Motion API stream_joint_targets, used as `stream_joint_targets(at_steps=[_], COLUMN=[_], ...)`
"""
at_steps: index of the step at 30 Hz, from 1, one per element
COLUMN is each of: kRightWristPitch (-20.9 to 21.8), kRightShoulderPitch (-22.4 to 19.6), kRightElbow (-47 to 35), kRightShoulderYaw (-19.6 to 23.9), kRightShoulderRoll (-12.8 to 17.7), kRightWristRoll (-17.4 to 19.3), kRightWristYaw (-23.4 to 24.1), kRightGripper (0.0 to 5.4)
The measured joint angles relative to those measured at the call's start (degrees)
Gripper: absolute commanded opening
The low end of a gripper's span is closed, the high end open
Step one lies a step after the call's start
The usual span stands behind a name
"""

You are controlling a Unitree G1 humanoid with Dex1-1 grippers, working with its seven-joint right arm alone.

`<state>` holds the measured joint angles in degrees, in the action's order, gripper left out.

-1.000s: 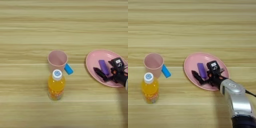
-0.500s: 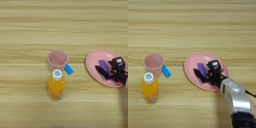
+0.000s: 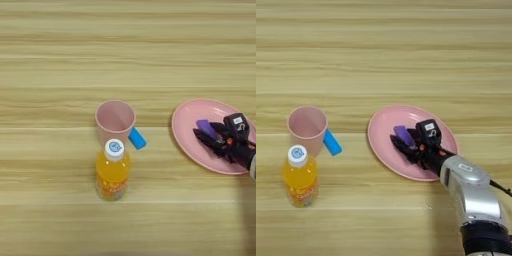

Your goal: Move the objects on the table

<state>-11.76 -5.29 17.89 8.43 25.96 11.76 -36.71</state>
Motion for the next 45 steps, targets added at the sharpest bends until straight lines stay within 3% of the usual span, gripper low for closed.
stream_joint_targets(at_steps=[9, 24, 32, 37, 40, 45], kRightWristPitch=[0.04, 1.08, 3.54, 3.61, 3.89, 4.88], kRightShoulderPitch=[0.09, 0.29, 1.98, 3.71, 5.81, 10.50], kRightElbow=[-0.09, -0.79, -9.74, -18.50, -22.85, -26.14], kRightShoulderYaw=[-0.55, -0.32, -0.10, -0.36, -1.97, -6.40], kRightShoulderRoll=[-0.32, -1.74, -3.67, -3.97, -4.05, -3.39], kRightWristRoll=[0.47, 0.62, 1.68, 3.64, 5.54, 5.44], kRightWristYaw=[-0.79, -0.89, -0.51, -2.69, -6.07, -12.24], kRightGripper=[1.44, 1.42, 1.42, 1.42, 1.42, 1.42])
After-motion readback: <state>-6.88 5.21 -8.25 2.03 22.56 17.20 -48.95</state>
